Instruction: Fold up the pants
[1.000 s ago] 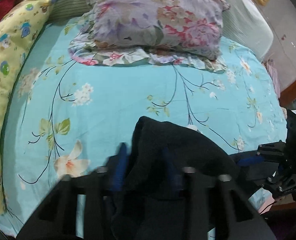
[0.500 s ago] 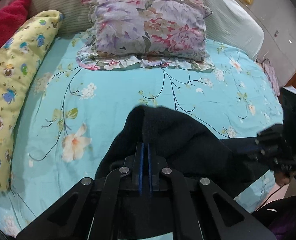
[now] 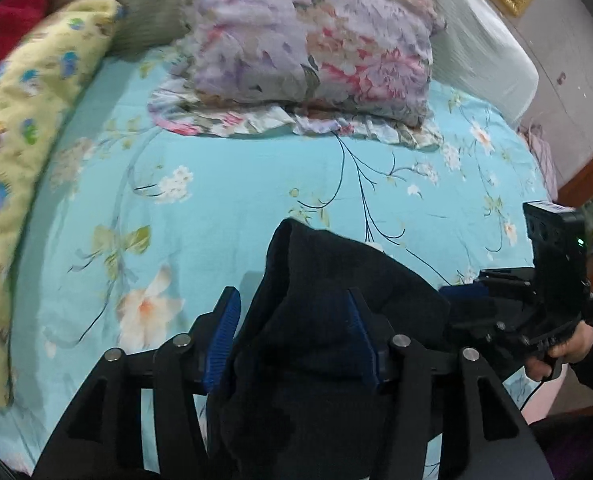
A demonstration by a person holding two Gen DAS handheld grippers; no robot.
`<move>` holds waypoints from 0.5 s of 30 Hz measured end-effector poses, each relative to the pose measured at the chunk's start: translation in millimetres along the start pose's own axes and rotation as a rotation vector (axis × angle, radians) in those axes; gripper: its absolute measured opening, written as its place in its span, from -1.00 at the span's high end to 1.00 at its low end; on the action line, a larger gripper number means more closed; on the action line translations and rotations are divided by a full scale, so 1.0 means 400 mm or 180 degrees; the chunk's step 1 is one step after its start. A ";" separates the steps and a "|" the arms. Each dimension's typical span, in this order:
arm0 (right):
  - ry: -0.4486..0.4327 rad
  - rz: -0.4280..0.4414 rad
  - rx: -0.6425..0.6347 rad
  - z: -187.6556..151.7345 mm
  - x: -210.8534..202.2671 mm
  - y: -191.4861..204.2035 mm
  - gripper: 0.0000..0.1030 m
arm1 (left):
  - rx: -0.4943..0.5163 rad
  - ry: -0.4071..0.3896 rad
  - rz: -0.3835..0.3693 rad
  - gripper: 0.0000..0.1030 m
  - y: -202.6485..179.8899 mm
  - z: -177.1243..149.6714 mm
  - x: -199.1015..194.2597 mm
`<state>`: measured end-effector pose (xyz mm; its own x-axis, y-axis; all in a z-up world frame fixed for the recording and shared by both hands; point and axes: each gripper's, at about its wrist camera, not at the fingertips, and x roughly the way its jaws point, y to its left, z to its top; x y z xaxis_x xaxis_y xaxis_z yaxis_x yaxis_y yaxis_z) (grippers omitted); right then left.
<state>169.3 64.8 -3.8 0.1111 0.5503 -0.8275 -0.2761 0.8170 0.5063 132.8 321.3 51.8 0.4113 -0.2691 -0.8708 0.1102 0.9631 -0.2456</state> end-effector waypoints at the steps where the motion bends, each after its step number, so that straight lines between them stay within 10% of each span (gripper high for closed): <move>1: 0.0002 0.0027 0.0000 -0.001 0.001 0.002 -0.26 | 0.0021 0.0096 -0.0049 -0.06 0.000 0.015 0.023; 3: -0.0005 0.0079 -0.0018 -0.001 0.002 0.009 -0.01 | 0.0093 0.0209 -0.0122 -0.04 -0.006 0.033 0.057; 6: 0.0034 0.0070 -0.0069 -0.001 0.007 0.019 0.67 | 0.0257 0.0303 0.0015 0.91 -0.020 0.045 0.093; 15: -0.0182 0.0025 -0.0410 -0.038 -0.068 0.118 0.86 | 0.0219 -0.0093 0.0107 0.91 -0.030 -0.035 -0.040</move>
<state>138.7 85.9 39.0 0.1617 0.5685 -0.8066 -0.3970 0.7858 0.4743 112.3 313.8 62.6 0.4420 -0.2372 -0.8651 0.1574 0.9699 -0.1855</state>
